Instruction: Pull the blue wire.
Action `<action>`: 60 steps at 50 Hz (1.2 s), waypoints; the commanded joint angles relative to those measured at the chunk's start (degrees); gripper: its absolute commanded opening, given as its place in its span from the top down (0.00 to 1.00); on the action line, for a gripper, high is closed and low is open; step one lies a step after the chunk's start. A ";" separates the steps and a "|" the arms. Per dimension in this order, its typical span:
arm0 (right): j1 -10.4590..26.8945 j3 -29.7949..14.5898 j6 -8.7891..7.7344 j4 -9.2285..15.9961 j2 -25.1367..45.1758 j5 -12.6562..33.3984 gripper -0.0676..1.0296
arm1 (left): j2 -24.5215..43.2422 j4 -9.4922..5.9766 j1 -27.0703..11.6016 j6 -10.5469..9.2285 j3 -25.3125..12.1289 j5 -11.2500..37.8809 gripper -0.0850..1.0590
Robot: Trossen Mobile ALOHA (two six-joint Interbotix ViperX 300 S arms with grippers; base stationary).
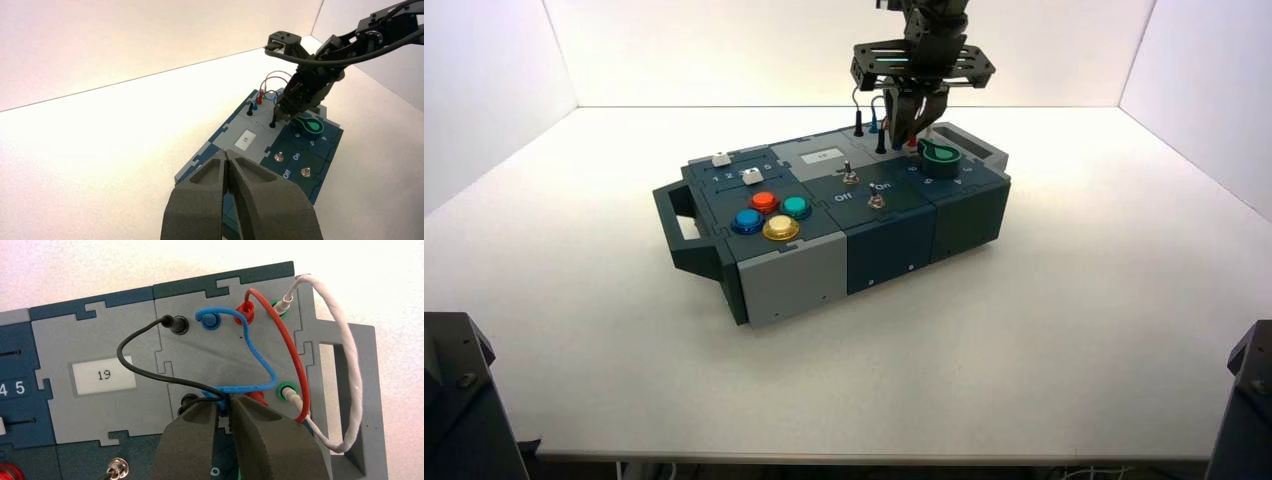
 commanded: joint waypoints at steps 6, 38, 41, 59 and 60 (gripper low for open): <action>-1.41 -2.20 0.00 -0.88 -3.34 -0.18 0.96 | 0.44 -0.09 0.18 0.09 -1.93 -0.18 0.95; -1.32 -4.57 -0.09 -2.20 -5.19 0.97 0.96 | 0.53 -0.09 0.18 0.09 -1.93 -0.09 0.95; -1.41 -4.66 -0.09 -2.20 -5.36 1.05 0.96 | 0.53 -0.09 0.18 0.09 -1.93 -0.09 0.95; -1.32 -5.10 -0.18 -2.81 -5.98 2.11 0.96 | 0.88 -0.09 0.18 0.09 -1.93 -0.09 0.95; -1.41 -5.19 -0.26 -2.90 -6.06 2.11 0.96 | 0.97 -0.09 0.18 0.18 -1.93 -0.09 0.95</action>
